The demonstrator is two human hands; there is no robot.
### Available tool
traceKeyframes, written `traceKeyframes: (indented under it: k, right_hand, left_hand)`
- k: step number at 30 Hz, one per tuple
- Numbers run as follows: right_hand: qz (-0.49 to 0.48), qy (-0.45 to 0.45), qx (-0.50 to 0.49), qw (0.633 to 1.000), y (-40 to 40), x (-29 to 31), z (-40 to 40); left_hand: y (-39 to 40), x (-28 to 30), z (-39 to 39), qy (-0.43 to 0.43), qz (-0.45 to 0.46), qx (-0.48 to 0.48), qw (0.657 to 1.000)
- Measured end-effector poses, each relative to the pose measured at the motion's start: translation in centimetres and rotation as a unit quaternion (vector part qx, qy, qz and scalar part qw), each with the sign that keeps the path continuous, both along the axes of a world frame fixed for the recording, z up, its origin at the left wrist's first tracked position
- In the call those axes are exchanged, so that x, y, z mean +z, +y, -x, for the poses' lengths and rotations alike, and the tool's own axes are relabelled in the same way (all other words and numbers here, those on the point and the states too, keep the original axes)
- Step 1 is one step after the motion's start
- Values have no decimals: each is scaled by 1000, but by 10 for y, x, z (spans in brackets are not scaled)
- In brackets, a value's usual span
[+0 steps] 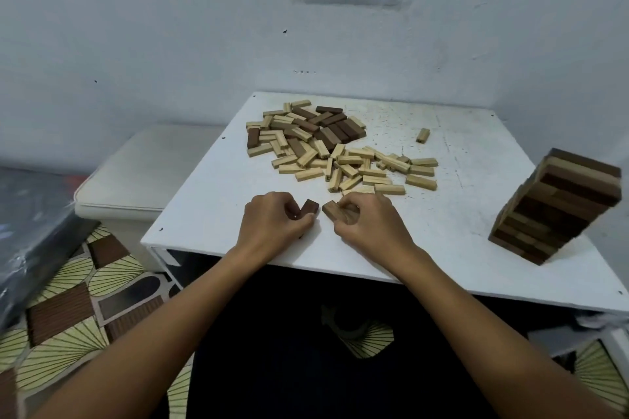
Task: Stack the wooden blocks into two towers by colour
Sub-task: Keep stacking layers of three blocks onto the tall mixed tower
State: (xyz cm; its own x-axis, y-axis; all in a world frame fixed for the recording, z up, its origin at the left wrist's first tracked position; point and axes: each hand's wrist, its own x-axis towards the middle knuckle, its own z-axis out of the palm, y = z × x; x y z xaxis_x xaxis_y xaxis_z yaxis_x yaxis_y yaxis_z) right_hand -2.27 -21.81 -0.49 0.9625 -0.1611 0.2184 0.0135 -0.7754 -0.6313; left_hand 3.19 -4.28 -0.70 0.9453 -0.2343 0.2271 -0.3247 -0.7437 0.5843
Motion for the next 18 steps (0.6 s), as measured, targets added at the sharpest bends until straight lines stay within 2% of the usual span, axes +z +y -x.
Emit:
traceKeyframes:
  k: [5,9,11,15,18]
  right_hand:
    - [15,25,18,999,1,6,4]
    - [-80,63,32,994,-12,18,8]
    - [-94,87,64,990,-25,22,10]
    - [-64,145,147,976,-45,26,10]
    - [-53,164,175,969,-48,23,3]
  left_hand:
    - [-2,5,5,12,-20,-7,1000]
    - [5,11,6,27,12,-85,996]
    - [10,13,6,27,23,-140,989]
    - [12,13,-1,59,-55,-225,971]
    - [4,11,-2,53,-68,-236,968]
